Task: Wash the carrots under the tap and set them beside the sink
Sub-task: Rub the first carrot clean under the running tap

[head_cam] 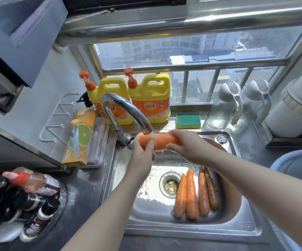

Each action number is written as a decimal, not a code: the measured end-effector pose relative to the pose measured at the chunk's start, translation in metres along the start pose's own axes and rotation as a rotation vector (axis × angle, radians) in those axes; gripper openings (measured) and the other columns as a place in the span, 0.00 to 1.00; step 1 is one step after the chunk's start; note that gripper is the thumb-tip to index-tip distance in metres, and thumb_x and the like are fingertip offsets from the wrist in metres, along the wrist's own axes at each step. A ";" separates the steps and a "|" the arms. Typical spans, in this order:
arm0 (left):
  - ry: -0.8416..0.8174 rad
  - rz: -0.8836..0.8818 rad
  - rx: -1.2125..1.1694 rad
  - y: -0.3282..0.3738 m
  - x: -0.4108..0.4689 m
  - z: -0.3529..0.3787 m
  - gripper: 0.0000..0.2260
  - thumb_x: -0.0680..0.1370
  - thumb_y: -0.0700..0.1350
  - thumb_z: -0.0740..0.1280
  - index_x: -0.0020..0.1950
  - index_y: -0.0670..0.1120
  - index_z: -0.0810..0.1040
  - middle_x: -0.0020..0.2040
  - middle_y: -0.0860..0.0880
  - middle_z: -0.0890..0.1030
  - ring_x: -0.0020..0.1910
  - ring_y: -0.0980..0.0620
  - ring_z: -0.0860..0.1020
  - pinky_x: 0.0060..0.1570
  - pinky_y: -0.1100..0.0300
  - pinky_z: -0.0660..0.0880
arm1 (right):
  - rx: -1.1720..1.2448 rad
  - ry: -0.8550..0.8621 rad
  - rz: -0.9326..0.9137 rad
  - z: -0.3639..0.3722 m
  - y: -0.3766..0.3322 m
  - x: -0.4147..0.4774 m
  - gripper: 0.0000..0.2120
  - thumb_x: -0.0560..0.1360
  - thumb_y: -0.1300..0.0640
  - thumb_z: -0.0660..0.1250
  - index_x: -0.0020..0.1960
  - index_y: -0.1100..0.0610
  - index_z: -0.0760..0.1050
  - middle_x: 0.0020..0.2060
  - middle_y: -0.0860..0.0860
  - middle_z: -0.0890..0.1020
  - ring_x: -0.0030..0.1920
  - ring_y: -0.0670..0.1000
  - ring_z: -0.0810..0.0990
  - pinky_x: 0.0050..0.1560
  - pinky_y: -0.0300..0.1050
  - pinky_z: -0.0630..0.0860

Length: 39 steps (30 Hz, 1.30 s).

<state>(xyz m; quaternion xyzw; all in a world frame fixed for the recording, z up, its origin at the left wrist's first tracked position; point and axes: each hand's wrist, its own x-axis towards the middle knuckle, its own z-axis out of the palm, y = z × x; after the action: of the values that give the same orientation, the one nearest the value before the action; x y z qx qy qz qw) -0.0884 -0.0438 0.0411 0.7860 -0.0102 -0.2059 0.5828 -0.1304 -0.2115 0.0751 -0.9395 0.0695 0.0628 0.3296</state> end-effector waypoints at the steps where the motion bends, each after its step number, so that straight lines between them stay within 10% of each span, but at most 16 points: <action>1: -0.026 0.010 0.022 -0.002 0.000 -0.004 0.24 0.84 0.55 0.61 0.78 0.56 0.58 0.62 0.46 0.78 0.56 0.46 0.79 0.61 0.46 0.77 | 0.017 -0.005 0.006 0.000 0.001 0.001 0.10 0.79 0.49 0.69 0.57 0.51 0.75 0.46 0.49 0.81 0.45 0.50 0.78 0.42 0.44 0.71; 20: -0.043 0.087 -0.001 -0.004 0.003 -0.017 0.32 0.78 0.53 0.71 0.79 0.54 0.61 0.68 0.50 0.73 0.66 0.49 0.74 0.68 0.46 0.73 | 0.062 0.029 -0.009 0.001 -0.005 0.002 0.10 0.79 0.49 0.69 0.56 0.53 0.77 0.44 0.48 0.81 0.45 0.51 0.78 0.46 0.48 0.73; 31: 0.204 0.043 -0.126 0.003 0.006 0.003 0.25 0.78 0.56 0.70 0.72 0.48 0.70 0.63 0.46 0.78 0.59 0.46 0.78 0.59 0.50 0.77 | -0.043 0.115 -0.047 0.015 -0.016 -0.001 0.12 0.79 0.48 0.66 0.59 0.53 0.75 0.49 0.52 0.81 0.49 0.55 0.79 0.50 0.54 0.76; 39: -0.014 0.021 -0.212 -0.005 0.006 -0.007 0.19 0.82 0.49 0.67 0.72 0.52 0.68 0.55 0.47 0.77 0.41 0.54 0.78 0.45 0.59 0.78 | 0.054 0.025 0.006 -0.001 -0.002 0.002 0.11 0.78 0.49 0.69 0.57 0.54 0.78 0.44 0.49 0.81 0.44 0.51 0.78 0.42 0.46 0.69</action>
<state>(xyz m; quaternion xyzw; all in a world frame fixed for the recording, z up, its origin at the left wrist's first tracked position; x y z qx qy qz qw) -0.0815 -0.0376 0.0362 0.7185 -0.0004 -0.2051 0.6646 -0.1282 -0.2110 0.0770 -0.9308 0.0783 0.0501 0.3536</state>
